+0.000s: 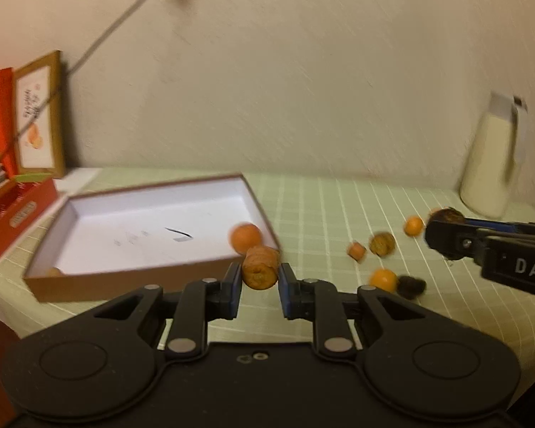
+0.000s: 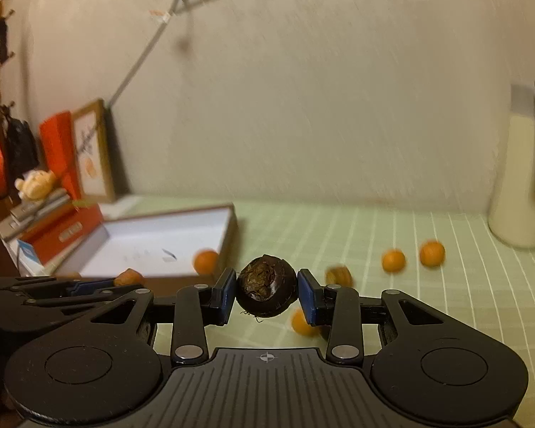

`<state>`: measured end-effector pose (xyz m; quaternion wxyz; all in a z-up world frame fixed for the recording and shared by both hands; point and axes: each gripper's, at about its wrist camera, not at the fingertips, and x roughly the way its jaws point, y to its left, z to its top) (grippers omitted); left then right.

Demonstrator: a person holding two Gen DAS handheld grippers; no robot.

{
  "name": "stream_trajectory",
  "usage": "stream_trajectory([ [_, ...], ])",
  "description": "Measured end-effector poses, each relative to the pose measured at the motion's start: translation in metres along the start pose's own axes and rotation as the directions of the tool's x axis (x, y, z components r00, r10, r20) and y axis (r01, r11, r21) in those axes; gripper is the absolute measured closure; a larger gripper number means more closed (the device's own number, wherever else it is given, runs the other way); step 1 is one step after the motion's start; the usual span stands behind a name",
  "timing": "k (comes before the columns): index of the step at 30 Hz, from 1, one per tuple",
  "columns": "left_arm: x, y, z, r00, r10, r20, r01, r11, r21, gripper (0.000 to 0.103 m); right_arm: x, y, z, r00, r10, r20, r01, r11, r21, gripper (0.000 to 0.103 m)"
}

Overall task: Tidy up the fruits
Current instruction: 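Carry the brown cylinder and chestnut in both tools over the white tray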

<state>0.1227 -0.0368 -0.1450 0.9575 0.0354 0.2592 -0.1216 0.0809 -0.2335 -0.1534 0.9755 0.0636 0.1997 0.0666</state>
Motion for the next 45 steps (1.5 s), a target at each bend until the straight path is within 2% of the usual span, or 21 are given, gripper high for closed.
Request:
stream_trajectory([
  [8, -0.023, 0.044, 0.010, 0.996, 0.074, 0.050, -0.070, 0.995, -0.072, 0.091, -0.001, 0.029, 0.014, 0.993, 0.082, 0.082, -0.079, 0.996, -0.040, 0.065],
  [13, -0.029, 0.068, 0.016, 0.988, 0.137, 0.075, -0.129, 0.986, -0.105, 0.091, 0.009, 0.048, 0.019, 0.986, 0.131, 0.107, -0.123, 0.989, -0.077, 0.065],
  [26, -0.026, 0.143, 0.034, 0.943, 0.313, 0.108, -0.284, 0.932, -0.225, 0.091, 0.045, 0.085, 0.034, 0.963, 0.198, 0.181, -0.172, 0.974, -0.147, 0.065],
  [35, 0.003, 0.170, 0.033, 0.932, 0.353, 0.084, -0.325, 0.914, -0.244, 0.091, 0.086, 0.097, 0.038, 0.968, 0.199, 0.155, -0.177, 0.974, -0.144, 0.065],
  [45, 0.049, 0.191, 0.031, 0.944, 0.330, 0.004, -0.320, 0.918, -0.234, 0.091, 0.145, 0.086, 0.041, 0.984, 0.168, 0.057, -0.164, 0.983, -0.081, 0.065],
])
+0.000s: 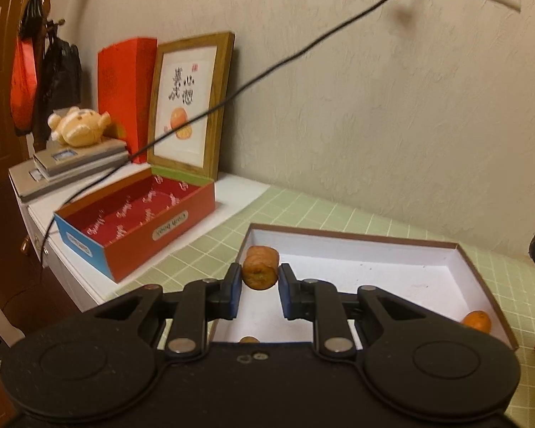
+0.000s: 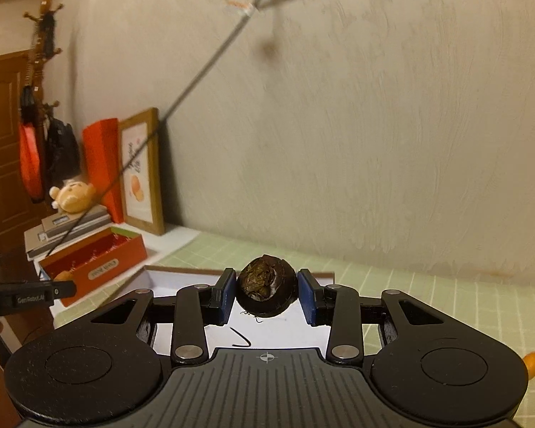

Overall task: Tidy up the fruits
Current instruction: 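Carry the brown cylinder and chestnut in both tools over the white tray, then open both tools to drop the cylinder and chestnut into the tray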

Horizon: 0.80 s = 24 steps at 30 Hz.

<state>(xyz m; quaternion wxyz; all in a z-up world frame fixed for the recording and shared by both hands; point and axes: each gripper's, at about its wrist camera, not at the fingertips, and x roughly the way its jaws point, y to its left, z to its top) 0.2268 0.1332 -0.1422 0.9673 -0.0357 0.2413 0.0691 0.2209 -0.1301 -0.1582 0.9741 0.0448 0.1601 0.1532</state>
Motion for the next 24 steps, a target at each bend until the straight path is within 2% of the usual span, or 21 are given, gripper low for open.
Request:
stream_trajectory([
  [9, 0.040, -0.002, -0.001, 0.998, -0.003, -0.067, 0.004, 1.000, 0.003, 0.090, 0.055, -0.019, -0.004, 0.994, -0.031, -0.103, 0.036, 0.998, 0.045, 0.065],
  [16, 0.066, -0.005, -0.006, 0.990, 0.000, -0.138, -0.001, 1.000, -0.005, 0.090, 0.082, -0.034, -0.013, 0.980, -0.050, -0.193, 0.067, 0.994, 0.082, 0.065],
  [19, 0.071, -0.007, -0.008, 0.988, 0.004, -0.152, -0.003, 1.000, 0.005, 0.090, 0.089, -0.038, -0.016, 0.975, -0.060, -0.215, 0.081, 0.992, 0.094, 0.065],
  [24, 0.076, -0.008, -0.009, 0.985, 0.019, -0.170, -0.019, 1.000, 0.004, 0.082, 0.096, -0.036, -0.015, 0.975, -0.067, -0.214, 0.087, 0.993, 0.084, 0.065],
])
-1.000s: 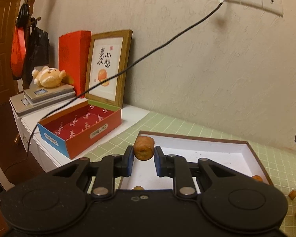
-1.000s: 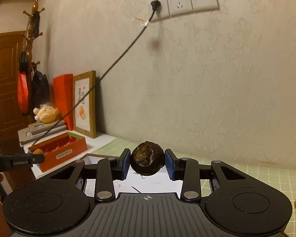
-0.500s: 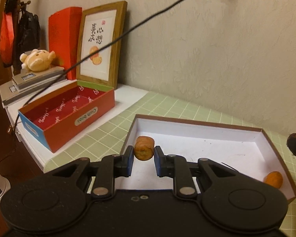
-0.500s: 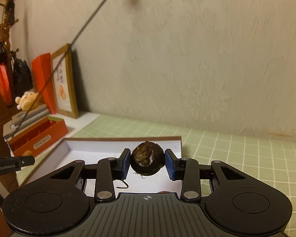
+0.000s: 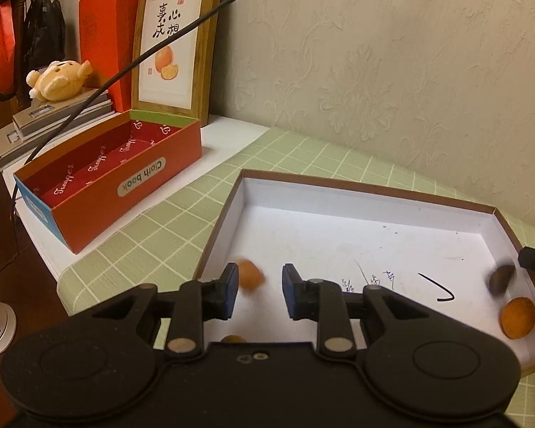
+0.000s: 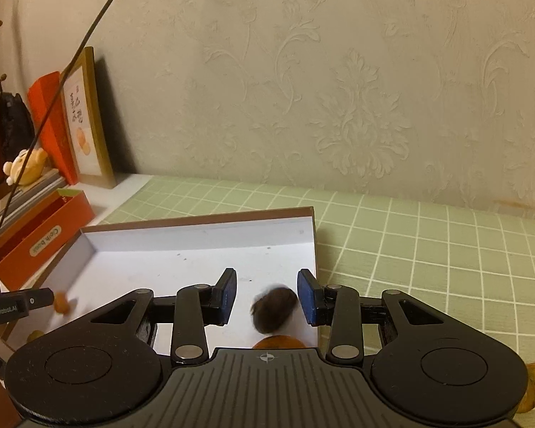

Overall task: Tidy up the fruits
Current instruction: 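Open both tools to drop the cylinder and chestnut into the tray, then move both open tools back over the remaining fruits on the table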

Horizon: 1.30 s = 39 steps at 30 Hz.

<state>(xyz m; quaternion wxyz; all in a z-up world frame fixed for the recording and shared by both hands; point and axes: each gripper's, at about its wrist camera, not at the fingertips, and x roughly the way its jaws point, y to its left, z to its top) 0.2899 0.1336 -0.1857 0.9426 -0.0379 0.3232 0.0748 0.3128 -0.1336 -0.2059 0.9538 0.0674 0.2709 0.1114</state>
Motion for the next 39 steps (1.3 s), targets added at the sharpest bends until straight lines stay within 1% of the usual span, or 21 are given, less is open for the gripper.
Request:
stream_trajectory([
  [2, -0.003, 0.000, 0.001, 1.000, 0.003, 0.008, -0.003, 1.000, 0.001, 0.081, -0.002, -0.001, 0.001, 1.000, 0.008, 0.008, -0.008, 1.000, 0.014, 0.065],
  [4, -0.007, -0.001, 0.003, 1.000, 0.009, 0.021, -0.009, 1.000, 0.001, 0.074, -0.007, -0.001, 0.004, 0.999, 0.010, 0.031, -0.011, 1.000, 0.026, 0.065],
  [6, -0.014, -0.001, 0.006, 0.999, 0.013, 0.039, -0.013, 1.000, -0.006, 0.053, -0.012, 0.000, 0.008, 0.998, 0.016, 0.061, -0.017, 0.999, 0.031, 0.063],
  [8, -0.023, -0.003, 0.008, 0.997, 0.031, 0.075, -0.031, 1.000, -0.004, 0.042, -0.021, 0.001, 0.012, 0.995, 0.029, 0.090, -0.033, 0.999, 0.038, 0.049],
  [9, -0.028, -0.004, 0.010, 0.995, 0.033, 0.091, -0.033, 0.999, 0.000, 0.039, -0.028, 0.002, 0.013, 0.993, 0.027, 0.112, -0.032, 0.999, 0.041, 0.035],
  [10, -0.033, -0.006, 0.012, 0.994, 0.032, 0.102, -0.032, 0.999, 0.003, 0.038, -0.034, 0.003, 0.014, 0.990, 0.022, 0.136, -0.028, 0.999, 0.043, 0.028],
  [12, -0.045, -0.007, 0.015, 0.991, 0.037, 0.126, -0.038, 0.999, 0.000, 0.030, -0.049, 0.005, 0.016, 0.984, 0.035, 0.176, -0.042, 0.998, 0.035, 0.027],
  [14, -0.058, -0.009, 0.017, 0.987, 0.046, 0.152, -0.045, 0.999, -0.010, 0.024, -0.064, 0.008, 0.018, 0.974, 0.039, 0.222, -0.046, 0.999, 0.025, 0.022],
  [15, -0.064, -0.009, 0.018, 0.986, 0.049, 0.162, -0.047, 0.999, -0.015, 0.023, -0.072, 0.009, 0.019, 0.969, 0.043, 0.243, -0.048, 0.999, 0.019, 0.016],
  [16, -0.069, -0.010, 0.019, 0.984, 0.051, 0.168, -0.048, 0.999, -0.019, 0.023, -0.079, 0.010, 0.020, 0.964, 0.043, 0.262, -0.048, 0.999, 0.015, 0.012],
  [18, -0.079, -0.012, 0.021, 0.983, 0.049, 0.176, -0.046, 0.999, -0.026, 0.019, -0.095, 0.011, 0.020, 0.954, 0.046, 0.296, -0.050, 0.999, 0.006, 0.010],
  [20, -0.090, -0.014, 0.021, 0.981, 0.045, 0.188, -0.040, 0.999, -0.033, 0.016, -0.107, 0.011, 0.020, 0.949, 0.052, 0.310, -0.054, 0.999, -0.002, 0.007],
  [22, -0.102, -0.018, 0.019, 0.979, 0.047, 0.198, -0.041, 0.999, -0.031, 0.013, -0.122, 0.010, 0.018, 0.942, 0.055, 0.332, -0.054, 0.998, -0.011, 0.000],
  [25, -0.121, -0.023, 0.014, 0.977, 0.036, 0.212, -0.034, 0.999, -0.013, 0.011, -0.143, 0.008, 0.012, 0.932, 0.054, 0.359, -0.044, 0.998, -0.036, 0.000],
  [32, -0.166, -0.034, 0.002, 0.973, 0.017, 0.231, -0.024, 0.999, 0.027, 0.008, -0.187, 0.001, -0.003, 0.929, 0.068, 0.363, -0.055, 0.997, -0.047, 0.000],
  [36, -0.192, -0.044, -0.005, 0.969, -0.010, 0.245, -0.002, 0.999, 0.049, 0.006, -0.216, -0.005, -0.012, 0.928, 0.072, 0.364, -0.059, 0.997, -0.047, 0.000],
  [39, -0.208, -0.054, -0.011, 0.965, -0.038, 0.260, 0.020, 0.997, 0.071, 0.006, -0.235, -0.009, -0.020, 0.923, 0.057, 0.379, -0.041, 0.998, -0.051, 0.000],
])
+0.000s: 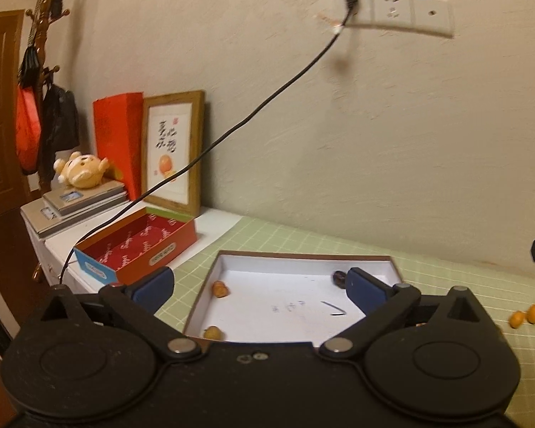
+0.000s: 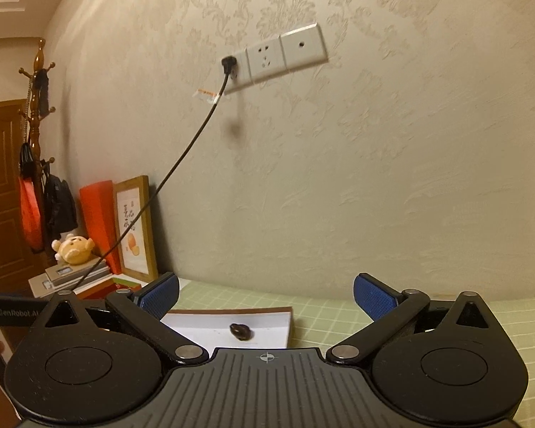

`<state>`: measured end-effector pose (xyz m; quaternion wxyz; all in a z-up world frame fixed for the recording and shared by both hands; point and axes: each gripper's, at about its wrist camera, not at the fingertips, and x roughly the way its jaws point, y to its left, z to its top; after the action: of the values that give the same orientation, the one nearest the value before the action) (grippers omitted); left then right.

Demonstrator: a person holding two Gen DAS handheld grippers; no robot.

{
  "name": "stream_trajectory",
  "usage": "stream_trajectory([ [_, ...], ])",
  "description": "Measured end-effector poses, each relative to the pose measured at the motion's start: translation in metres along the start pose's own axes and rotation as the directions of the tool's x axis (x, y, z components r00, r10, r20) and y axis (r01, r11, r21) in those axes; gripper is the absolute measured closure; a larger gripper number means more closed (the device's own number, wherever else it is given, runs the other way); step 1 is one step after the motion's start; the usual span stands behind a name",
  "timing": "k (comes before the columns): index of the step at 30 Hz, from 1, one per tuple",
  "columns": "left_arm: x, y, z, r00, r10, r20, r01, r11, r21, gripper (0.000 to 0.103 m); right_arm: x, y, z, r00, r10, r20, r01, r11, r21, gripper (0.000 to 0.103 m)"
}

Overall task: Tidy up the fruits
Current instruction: 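Move both open tools back over the remaining fruits on the table, then lower the left tool toward an orange while the right tool approaches a dark chestnut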

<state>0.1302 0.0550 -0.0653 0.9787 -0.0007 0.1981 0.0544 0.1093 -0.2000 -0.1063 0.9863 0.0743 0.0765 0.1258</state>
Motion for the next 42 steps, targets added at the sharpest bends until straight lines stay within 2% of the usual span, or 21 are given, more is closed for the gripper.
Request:
stream_trajectory([
  [10, -0.022, -0.049, -0.018, 0.993, -0.114, 0.007, 0.113, 0.990, 0.083, 0.006, -0.039, -0.032, -0.008, 0.997, -0.080, 0.011, 0.079, 0.997, 0.019, 0.000],
  [15, -0.015, -0.075, -0.034, 0.984, -0.176, -0.019, 0.177, 0.978, 0.107, 0.006, -0.050, -0.056, -0.013, 0.989, -0.145, 0.012, 0.145, 0.989, 0.043, 0.000],
  [22, 0.003, -0.108, -0.057, 0.965, -0.253, -0.064, 0.260, 0.957, 0.131, 0.007, -0.069, -0.091, -0.023, 0.968, -0.251, 0.012, 0.248, 0.964, 0.092, 0.000],
  [28, 0.012, -0.138, -0.072, 0.943, -0.315, -0.107, 0.330, 0.926, 0.181, 0.014, -0.079, -0.112, -0.032, 0.949, -0.314, -0.001, 0.312, 0.944, 0.107, 0.000],
  [33, 0.018, -0.159, -0.082, 0.923, -0.358, -0.141, 0.381, 0.899, 0.215, 0.020, -0.084, -0.124, -0.036, 0.942, -0.334, -0.011, 0.333, 0.936, 0.113, 0.000],
  [42, 0.028, -0.187, -0.098, 0.902, -0.382, -0.202, 0.425, 0.867, 0.260, 0.030, -0.092, -0.142, -0.043, 0.933, -0.357, -0.051, 0.361, 0.920, 0.154, 0.000],
])
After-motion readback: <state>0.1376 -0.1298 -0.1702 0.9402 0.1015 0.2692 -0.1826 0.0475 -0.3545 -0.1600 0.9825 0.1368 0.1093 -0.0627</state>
